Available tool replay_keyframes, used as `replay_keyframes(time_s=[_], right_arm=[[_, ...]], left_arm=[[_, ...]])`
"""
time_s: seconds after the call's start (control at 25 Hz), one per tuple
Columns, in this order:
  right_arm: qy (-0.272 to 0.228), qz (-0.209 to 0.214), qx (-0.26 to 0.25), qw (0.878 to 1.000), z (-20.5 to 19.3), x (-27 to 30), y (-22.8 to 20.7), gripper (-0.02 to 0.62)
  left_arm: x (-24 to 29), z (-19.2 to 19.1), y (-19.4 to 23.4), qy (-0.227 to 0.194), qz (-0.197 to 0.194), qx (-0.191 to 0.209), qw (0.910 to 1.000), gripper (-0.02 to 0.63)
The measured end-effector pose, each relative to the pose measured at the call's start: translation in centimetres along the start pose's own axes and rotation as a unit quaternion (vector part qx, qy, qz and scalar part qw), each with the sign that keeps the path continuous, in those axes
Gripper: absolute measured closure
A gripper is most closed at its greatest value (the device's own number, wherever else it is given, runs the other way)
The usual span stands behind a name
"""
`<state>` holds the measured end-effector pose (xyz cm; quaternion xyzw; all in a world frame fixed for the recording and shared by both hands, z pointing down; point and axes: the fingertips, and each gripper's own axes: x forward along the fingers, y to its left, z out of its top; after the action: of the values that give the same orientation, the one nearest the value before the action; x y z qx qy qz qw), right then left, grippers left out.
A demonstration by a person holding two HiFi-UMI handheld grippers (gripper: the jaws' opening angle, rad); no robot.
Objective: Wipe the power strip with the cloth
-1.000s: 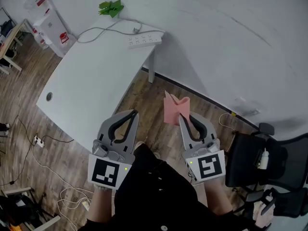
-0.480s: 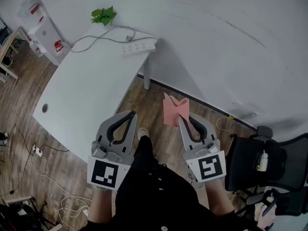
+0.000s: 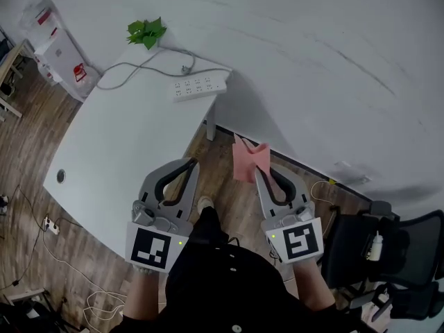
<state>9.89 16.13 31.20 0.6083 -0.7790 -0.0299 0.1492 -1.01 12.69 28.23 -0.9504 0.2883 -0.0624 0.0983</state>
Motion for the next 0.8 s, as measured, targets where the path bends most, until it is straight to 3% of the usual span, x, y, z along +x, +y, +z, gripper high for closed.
replay_keyframes(time_s=[0.36, 0.8], right_arm=[[0.008, 0.011, -0.005, 1.0, 1.1, 9.1, -3.0, 0.541], [0.026, 0.048, -0.006, 0.998, 1.6, 18.8, -3.0, 0.541]], left_arm=[[5.6, -1.6, 7.7, 0.001, 0.015, -0.006, 0.9999, 0.593], [8.4, -4.3, 14.8, 0.01, 0.033, -0.023, 0.9991, 0.592]])
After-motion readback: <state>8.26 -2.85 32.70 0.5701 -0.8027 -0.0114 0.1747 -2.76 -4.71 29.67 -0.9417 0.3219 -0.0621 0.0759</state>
